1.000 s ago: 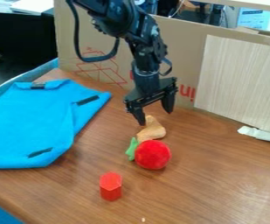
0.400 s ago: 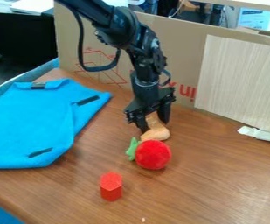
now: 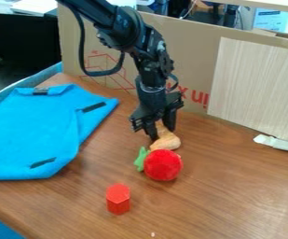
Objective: Put the figure to the top left of the fabric
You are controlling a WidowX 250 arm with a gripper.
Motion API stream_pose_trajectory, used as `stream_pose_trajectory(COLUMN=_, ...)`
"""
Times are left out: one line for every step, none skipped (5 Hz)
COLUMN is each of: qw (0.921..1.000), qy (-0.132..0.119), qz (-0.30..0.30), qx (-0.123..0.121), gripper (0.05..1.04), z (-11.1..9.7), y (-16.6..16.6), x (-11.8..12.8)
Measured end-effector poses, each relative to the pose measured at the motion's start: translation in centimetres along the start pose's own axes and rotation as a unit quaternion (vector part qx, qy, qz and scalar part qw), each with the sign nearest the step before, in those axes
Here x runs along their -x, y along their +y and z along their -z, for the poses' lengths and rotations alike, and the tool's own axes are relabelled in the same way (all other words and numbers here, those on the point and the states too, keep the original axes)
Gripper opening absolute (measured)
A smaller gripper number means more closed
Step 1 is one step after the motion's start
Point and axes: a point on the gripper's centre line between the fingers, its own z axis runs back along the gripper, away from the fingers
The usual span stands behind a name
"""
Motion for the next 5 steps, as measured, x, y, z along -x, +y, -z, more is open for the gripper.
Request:
stream_pose_trajectory(qw=0.9999, qy=0.015, qz=0.003, qx=0.002, gripper=0.511, z=-0.6, y=0.4, x=-0.1)
stream_pose_trajectory(qw=0.9994, qy=0.006, qz=-0.007, qx=0.034, gripper=0.511, z=-3.6, y=0.0, x=-1.5)
stream_pose_trajectory(qw=0.9977, qy=0.002, qz=-0.035, qx=0.057, gripper=0.511, z=-6.0, y=1.0, x=-3.8)
stream_pose_trajectory(qw=0.9957, qy=-0.005, qz=-0.066, qx=0.065, gripper=0.511, z=-7.2, y=3.0, x=-6.1)
stream_pose_trajectory(qw=0.995, qy=-0.007, qz=-0.085, qx=0.051, gripper=0.511, z=-7.4, y=7.0, x=-9.3)
